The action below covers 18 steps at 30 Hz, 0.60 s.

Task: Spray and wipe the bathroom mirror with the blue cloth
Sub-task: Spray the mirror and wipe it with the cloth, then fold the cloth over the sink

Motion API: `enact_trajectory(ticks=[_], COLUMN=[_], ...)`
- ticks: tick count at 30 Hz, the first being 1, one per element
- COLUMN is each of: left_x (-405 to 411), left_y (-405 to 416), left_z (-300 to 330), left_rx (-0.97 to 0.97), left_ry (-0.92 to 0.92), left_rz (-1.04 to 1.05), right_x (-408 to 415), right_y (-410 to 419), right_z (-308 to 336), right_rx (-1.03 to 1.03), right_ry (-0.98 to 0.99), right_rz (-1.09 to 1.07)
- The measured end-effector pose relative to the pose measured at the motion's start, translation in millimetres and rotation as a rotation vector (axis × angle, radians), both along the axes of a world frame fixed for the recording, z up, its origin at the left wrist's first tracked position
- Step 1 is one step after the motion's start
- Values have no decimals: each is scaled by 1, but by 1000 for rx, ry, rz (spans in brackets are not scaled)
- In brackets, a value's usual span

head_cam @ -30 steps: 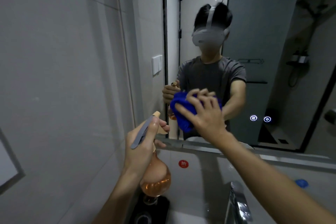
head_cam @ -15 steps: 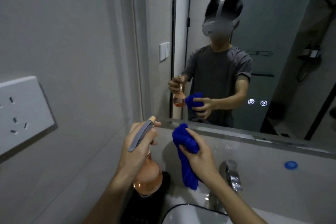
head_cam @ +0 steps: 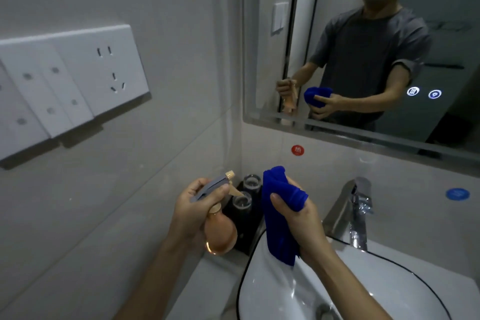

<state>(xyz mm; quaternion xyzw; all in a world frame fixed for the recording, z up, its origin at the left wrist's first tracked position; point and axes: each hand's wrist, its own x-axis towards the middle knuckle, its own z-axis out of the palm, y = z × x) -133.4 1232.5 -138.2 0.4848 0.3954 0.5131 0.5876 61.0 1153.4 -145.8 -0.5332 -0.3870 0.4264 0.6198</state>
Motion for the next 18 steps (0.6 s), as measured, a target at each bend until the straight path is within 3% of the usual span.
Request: enact_trajectory(ticks=[6, 15, 18], left_x=[-20, -38, -40], left_y=[-7, -18, -12], left_z=[-32, -75, -95], left_rx=[-78, 155, 149], left_ry=[84, 470, 579], left_rz=[-43, -268, -312], right_x=[-19, -25, -27], right_y=[2, -3, -6], right_z=[-25, -49, -53], right_rx=[-62, -161, -180], right_ry=[27, 91, 113], right_rz=[0, -37, -46])
